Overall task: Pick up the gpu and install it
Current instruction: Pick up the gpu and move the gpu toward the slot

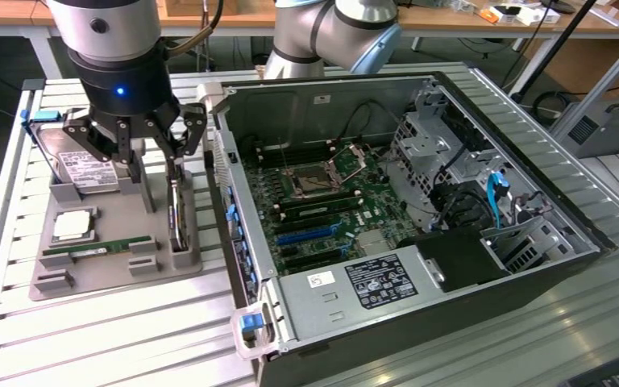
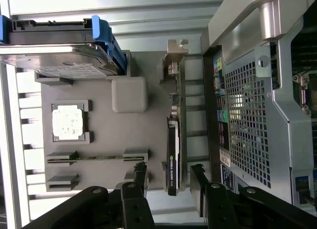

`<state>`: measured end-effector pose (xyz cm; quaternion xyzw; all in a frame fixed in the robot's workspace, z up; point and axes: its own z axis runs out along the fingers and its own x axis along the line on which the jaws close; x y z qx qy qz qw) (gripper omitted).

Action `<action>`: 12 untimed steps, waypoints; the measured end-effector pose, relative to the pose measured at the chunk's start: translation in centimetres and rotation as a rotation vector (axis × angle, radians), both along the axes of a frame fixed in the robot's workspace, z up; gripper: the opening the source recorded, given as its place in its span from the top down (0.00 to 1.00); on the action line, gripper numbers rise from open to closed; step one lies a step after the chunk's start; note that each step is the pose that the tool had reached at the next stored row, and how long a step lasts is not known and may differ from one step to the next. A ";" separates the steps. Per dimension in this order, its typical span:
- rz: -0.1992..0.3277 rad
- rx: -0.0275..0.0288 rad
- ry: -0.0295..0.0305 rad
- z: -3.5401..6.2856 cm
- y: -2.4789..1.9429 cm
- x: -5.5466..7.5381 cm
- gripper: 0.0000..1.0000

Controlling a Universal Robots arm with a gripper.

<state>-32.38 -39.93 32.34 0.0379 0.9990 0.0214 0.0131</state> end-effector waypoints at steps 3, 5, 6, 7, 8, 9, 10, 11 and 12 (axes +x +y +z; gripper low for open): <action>0.000 0.0000 0.0000 -0.05 0.00 0.0 0.52; 0.000 0.0000 0.0000 -0.10 0.00 0.0 0.52; 0.000 0.0000 0.0000 -0.12 0.00 0.0 0.52; 0.000 0.0000 0.0000 -0.15 0.00 0.0 0.52; 0.000 0.0001 0.0000 -0.19 0.00 0.0 0.52; 0.000 0.0000 0.0000 -0.20 0.00 0.0 0.52; 0.000 0.0000 0.0000 -0.22 0.00 0.0 0.52; 0.000 0.0000 -0.0001 -0.24 0.00 0.0 0.52; 0.000 0.0000 0.0000 -0.26 0.00 0.0 0.52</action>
